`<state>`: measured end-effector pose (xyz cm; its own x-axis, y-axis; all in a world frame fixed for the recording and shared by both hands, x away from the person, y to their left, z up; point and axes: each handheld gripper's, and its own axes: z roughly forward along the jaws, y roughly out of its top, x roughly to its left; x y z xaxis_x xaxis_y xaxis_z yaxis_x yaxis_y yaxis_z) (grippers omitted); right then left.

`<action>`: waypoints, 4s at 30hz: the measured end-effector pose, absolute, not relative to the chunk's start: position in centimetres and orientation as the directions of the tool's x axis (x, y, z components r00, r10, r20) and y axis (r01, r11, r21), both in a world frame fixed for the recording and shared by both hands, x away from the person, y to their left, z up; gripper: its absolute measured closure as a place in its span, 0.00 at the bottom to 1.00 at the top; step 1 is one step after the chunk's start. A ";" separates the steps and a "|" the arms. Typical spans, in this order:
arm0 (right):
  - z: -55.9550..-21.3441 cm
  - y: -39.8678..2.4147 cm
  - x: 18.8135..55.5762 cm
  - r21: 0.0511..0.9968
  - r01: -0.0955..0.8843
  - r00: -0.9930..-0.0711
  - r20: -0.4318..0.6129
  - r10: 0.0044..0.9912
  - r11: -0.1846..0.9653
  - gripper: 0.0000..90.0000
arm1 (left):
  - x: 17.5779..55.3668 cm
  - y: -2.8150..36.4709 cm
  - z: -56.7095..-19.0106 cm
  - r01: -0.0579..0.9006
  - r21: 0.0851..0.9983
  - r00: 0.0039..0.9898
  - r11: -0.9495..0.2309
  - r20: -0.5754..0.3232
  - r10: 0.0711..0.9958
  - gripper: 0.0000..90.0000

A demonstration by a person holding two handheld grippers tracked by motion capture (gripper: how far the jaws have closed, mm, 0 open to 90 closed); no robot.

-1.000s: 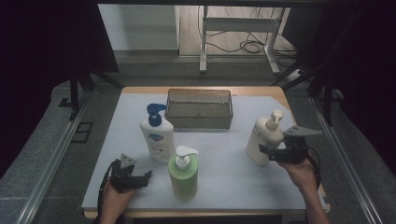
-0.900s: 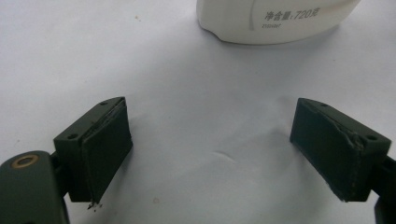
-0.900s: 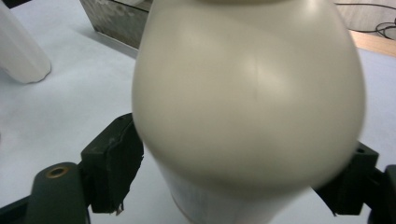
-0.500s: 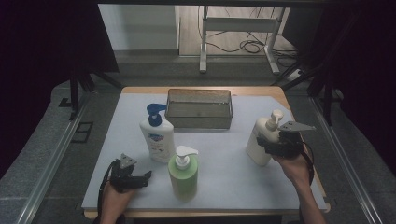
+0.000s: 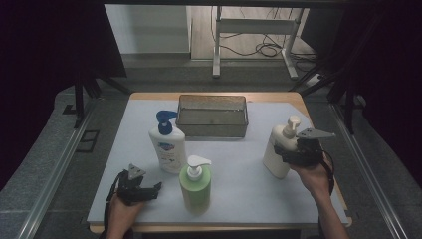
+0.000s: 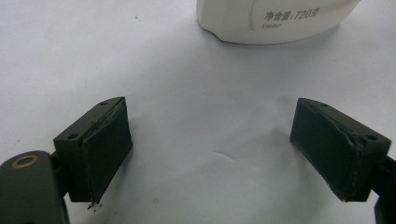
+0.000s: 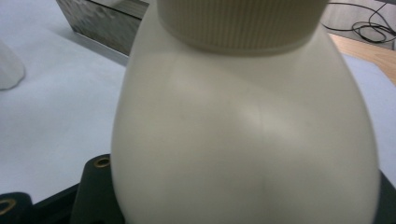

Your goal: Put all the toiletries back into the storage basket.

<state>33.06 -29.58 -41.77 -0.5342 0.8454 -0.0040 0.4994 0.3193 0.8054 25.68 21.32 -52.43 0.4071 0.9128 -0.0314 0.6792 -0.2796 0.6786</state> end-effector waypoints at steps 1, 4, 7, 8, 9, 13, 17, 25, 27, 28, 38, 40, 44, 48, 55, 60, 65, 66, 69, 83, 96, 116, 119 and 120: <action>-41.7 -29.6 33.1 0.805 0.500 -0.536 -0.001 0.844 0.318 0.43 | 25.7 21.3 -52.4 0.679 0.679 0.407 -0.280 -0.031 0.913 0.13; -41.4 -29.5 33.1 0.803 0.497 -0.547 -0.007 0.837 0.331 0.43 | 25.7 21.3 -52.4 0.678 0.679 0.409 -0.283 -0.029 0.912 0.13; -41.1 -29.4 33.1 0.803 0.494 -0.551 -0.008 0.834 0.334 0.43 | 25.7 21.3 -52.4 0.678 0.679 0.409 -0.283 -0.029 0.912 0.13; -41.0 -29.3 33.1 0.804 0.494 -0.552 -0.004 0.834 0.330 0.43 | 25.7 21.3 -52.4 0.678 0.679 0.409 -0.283 -0.029 0.912 0.13; -40.9 -29.3 33.1 0.805 0.493 -0.553 -0.003 0.833 0.331 0.43 | 25.7 21.4 -52.4 0.677 0.679 0.410 -0.284 -0.027 0.912 0.13; -40.5 -29.1 33.2 0.807 0.491 -0.562 0.005 0.827 0.328 0.43 | 25.7 21.3 -52.4 0.678 0.679 0.409 -0.283 -0.029 0.912 0.13; -40.0 -28.6 33.3 0.807 0.484 -0.571 0.000 0.821 0.337 0.43 | 25.7 21.3 -52.4 0.679 0.679 0.407 -0.279 -0.032 0.913 0.13; -38.8 -27.5 33.8 0.812 0.469 -0.595 -0.001 0.804 0.347 0.43 | 25.7 21.3 -52.5 0.677 0.681 0.407 -0.279 -0.031 0.913 0.13; -38.5 -27.2 34.0 0.815 0.463 -0.603 0.001 0.798 0.348 0.43 | 25.7 21.3 -52.4 0.677 0.681 0.407 -0.279 -0.031 0.913 0.13; -38.3 -27.0 34.1 0.814 0.464 -0.605 0.005 0.796 0.348 0.43 | 25.7 21.3 -52.4 0.677 0.681 0.407 -0.279 -0.031 0.913 0.13; -37.2 -25.2 35.3 0.821 0.450 -0.631 0.014 0.775 0.351 0.43 | 25.7 21.3 -52.5 0.678 0.681 0.405 -0.276 -0.033 0.914 0.13; -37.0 -24.8 35.5 0.820 0.449 -0.636 0.014 0.771 0.355 0.43 | 25.7 21.3 -52.5 0.678 0.681 0.405 -0.276 -0.033 0.914 0.13; -36.6 -24.0 35.9 0.822 0.444 -0.644 0.015 0.765 0.357 0.43 | 25.7 21.3 -52.4 0.677 0.680 0.408 -0.281 -0.030 0.912 0.13; -36.0 -23.4 36.2 0.823 0.438 -0.650 0.012 0.760 0.362 0.43 | 25.7 21.3 -52.4 0.677 0.680 0.409 -0.281 -0.030 0.912 0.13; -35.0 -22.1 36.9 0.825 0.424 -0.660 -0.002 0.751 0.374 0.43 | 25.7 21.3 -52.4 0.677 0.679 0.409 -0.282 -0.029 0.912 0.13; -34.5 -21.2 37.5 0.826 0.419 -0.664 -0.005 0.748 0.377 0.43 | 25.7 21.3 -52.5 0.677 0.681 0.407 -0.279 -0.031 0.913 0.13; -34.0 -20.3 38.1 0.830 0.413 -0.666 -0.006 0.746 0.374 0.43 | 25.7 21.3 -52.5 0.677 0.681 0.407 -0.279 -0.031 0.913 0.13; -34.0 -20.2 38.2 0.830 0.414 -0.666 -0.004 0.746 0.374 0.43 | 25.7 21.3 -52.5 0.677 0.681 0.407 -0.279 -0.030 0.913 0.13; -33.8 -19.6 38.7 0.832 0.411 -0.667 -0.004 0.745 0.373 0.43 | 25.7 21.3 -52.5 0.676 0.682 0.407 -0.279 -0.031 0.913 0.13; -33.0 -17.2 40.5 0.846 0.396 -0.665 -0.005 0.747 0.358 0.43 | 25.7 21.3 -52.5 0.677 0.682 0.407 -0.278 -0.031 0.913 0.13; -33.0 -14.5 42.6 0.853 0.385 -0.659 -0.014 0.752 0.354 0.43 | 25.7 21.3 -52.5 0.676 0.682 0.407 -0.278 -0.031 0.913 0.13; -33.8 -10.8 46.0 0.858 0.377 -0.645 -0.027 0.764 0.349 0.44 | 25.7 21.3 -52.5 0.677 0.682 0.406 -0.277 -0.033 0.913 0.13; -33.9 -10.3 46.5 0.860 0.378 -0.641 -0.024 0.767 0.343 0.44 | 25.7 21.3 -52.5 0.677 0.682 0.407 -0.277 -0.032 0.913 0.13; -34.0 -10.2 46.7 0.859 0.377 -0.640 -0.029 0.768 0.346 0.44 | 25.7 21.3 -52.5 0.677 0.682 0.407 -0.277 -0.032 0.913 0.13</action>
<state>46.68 -10.16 -33.99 -0.6399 0.7679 -0.0288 0.3770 0.3464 0.8590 25.71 21.31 -52.46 0.4066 0.9130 -0.0325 0.6766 -0.2771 0.6822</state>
